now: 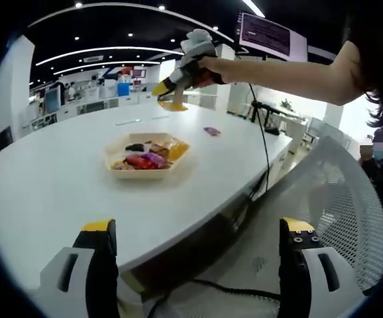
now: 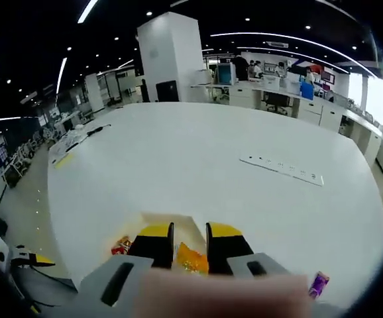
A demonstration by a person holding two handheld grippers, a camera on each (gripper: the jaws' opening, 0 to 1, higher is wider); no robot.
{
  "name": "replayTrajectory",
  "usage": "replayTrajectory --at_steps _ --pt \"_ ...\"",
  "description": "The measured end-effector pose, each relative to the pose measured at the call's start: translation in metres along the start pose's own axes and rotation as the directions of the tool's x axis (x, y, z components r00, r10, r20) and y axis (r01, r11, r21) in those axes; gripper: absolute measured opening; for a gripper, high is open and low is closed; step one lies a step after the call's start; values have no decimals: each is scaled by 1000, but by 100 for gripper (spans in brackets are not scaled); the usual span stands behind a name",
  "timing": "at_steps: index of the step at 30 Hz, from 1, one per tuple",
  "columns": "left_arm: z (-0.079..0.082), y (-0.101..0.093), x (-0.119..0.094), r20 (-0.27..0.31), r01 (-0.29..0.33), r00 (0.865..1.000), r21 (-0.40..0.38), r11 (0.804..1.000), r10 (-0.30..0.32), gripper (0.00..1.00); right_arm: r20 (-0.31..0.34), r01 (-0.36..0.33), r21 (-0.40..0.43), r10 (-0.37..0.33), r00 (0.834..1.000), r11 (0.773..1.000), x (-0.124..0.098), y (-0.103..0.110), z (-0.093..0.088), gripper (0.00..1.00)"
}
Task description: Place the target food into the container with the food tongs after gripping and lifting it, then release it inside without dropping or visibly crushing the food.
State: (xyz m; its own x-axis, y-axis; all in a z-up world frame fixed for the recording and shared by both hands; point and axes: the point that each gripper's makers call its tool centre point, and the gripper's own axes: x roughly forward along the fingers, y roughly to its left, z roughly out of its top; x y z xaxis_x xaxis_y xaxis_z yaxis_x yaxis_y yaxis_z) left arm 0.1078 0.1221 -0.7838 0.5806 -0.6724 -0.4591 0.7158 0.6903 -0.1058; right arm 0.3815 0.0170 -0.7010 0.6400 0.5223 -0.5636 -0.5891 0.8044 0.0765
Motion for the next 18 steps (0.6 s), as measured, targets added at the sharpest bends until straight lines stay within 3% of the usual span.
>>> replayTrajectory --at_steps 7,9,12,18 --pt "1 0 0 6 -3 1000 3 1000 3 99 -5 -58 -43 58 998 997 16 32 11 20" --pt "2 1 -1 9 -5 1000 2 1000 5 99 -29 -145 -38 144 989 989 20 51 8 27" --pt "2 1 -1 10 -6 1000 2 1000 6 99 -17 -108 -83 107 994 991 21 46 11 29" --pt "2 1 -1 10 -5 1000 2 1000 5 98 -15 -107 -57 107 994 993 15 37 9 29"
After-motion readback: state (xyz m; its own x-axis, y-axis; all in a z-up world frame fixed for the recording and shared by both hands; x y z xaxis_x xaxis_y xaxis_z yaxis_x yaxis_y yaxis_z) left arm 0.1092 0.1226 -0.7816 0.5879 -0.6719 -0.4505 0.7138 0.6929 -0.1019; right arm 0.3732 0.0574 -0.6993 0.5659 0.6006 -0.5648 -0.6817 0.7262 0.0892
